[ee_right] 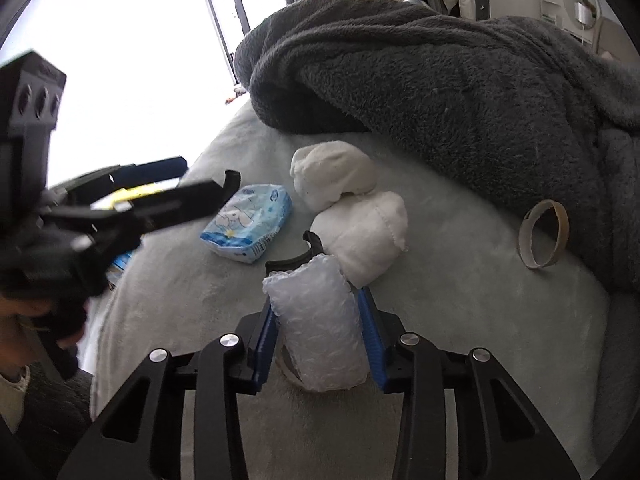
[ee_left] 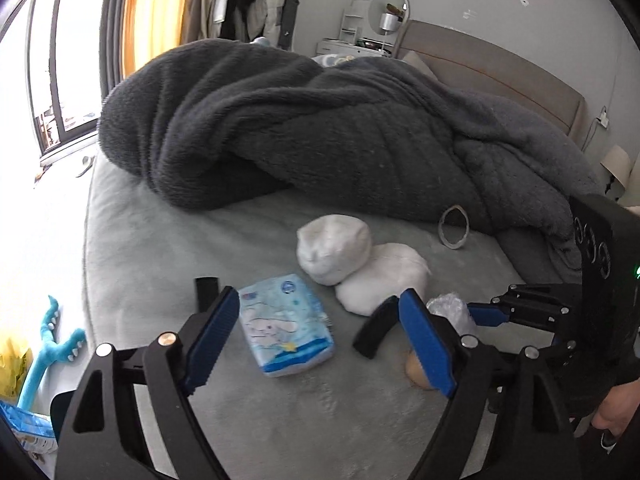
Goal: Collect trash
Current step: 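Grasp the black hook with the left gripper while the right grasps bubble wrap, then lift both held items and carry them toward the teal bin, then open both grippers over the bin to drop the hook and bubble wrap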
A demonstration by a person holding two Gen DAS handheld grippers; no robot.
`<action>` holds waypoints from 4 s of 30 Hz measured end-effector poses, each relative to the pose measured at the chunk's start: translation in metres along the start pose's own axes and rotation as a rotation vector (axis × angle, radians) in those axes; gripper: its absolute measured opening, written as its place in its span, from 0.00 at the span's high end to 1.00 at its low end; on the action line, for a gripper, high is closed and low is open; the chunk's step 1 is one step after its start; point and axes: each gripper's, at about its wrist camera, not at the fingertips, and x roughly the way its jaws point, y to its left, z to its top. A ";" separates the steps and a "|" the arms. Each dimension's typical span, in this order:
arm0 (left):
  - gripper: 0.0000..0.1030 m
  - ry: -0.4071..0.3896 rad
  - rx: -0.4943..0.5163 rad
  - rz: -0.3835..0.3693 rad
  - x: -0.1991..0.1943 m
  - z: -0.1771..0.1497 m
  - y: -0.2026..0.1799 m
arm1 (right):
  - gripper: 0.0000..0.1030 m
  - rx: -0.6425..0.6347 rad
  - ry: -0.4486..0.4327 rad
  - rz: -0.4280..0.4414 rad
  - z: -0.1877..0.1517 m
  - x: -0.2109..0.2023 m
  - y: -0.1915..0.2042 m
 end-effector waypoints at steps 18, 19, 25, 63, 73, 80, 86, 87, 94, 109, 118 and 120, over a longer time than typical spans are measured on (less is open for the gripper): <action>0.39 0.071 0.103 -0.023 0.048 -0.014 -0.050 | 0.62 0.122 -0.100 0.001 -0.006 -0.042 -0.043; 0.42 0.074 0.108 -0.016 0.051 -0.015 -0.052 | 0.62 0.122 -0.100 0.001 -0.008 -0.043 -0.044; 0.58 0.098 0.102 -0.008 0.064 -0.016 -0.053 | 0.62 0.135 -0.104 -0.002 -0.011 -0.047 -0.051; 0.91 -0.030 0.022 -0.023 -0.003 -0.002 0.005 | 0.62 0.086 -0.125 0.000 0.032 -0.029 0.003; 0.91 -0.023 -0.008 0.046 -0.028 -0.006 0.051 | 0.62 0.035 -0.153 0.014 0.056 -0.013 0.045; 0.91 -0.009 -0.044 0.090 -0.041 -0.014 0.087 | 0.62 -0.014 -0.134 0.048 0.072 0.009 0.084; 0.91 -0.004 -0.091 0.127 -0.054 -0.020 0.117 | 0.62 -0.054 -0.120 0.070 0.083 0.026 0.114; 0.91 -0.004 -0.099 0.129 -0.057 -0.021 0.121 | 0.62 -0.055 -0.117 0.073 0.084 0.029 0.117; 0.91 0.022 -0.121 0.161 -0.066 -0.036 0.150 | 0.62 -0.082 -0.125 0.118 0.101 0.045 0.153; 0.91 0.184 -0.248 0.253 -0.067 -0.089 0.241 | 0.62 -0.159 -0.072 0.211 0.114 0.096 0.235; 0.91 0.322 -0.357 0.229 -0.060 -0.127 0.283 | 0.62 -0.184 0.009 0.223 0.102 0.127 0.266; 0.91 0.351 -0.380 0.229 -0.059 -0.136 0.291 | 0.62 -0.183 0.026 0.228 0.100 0.132 0.269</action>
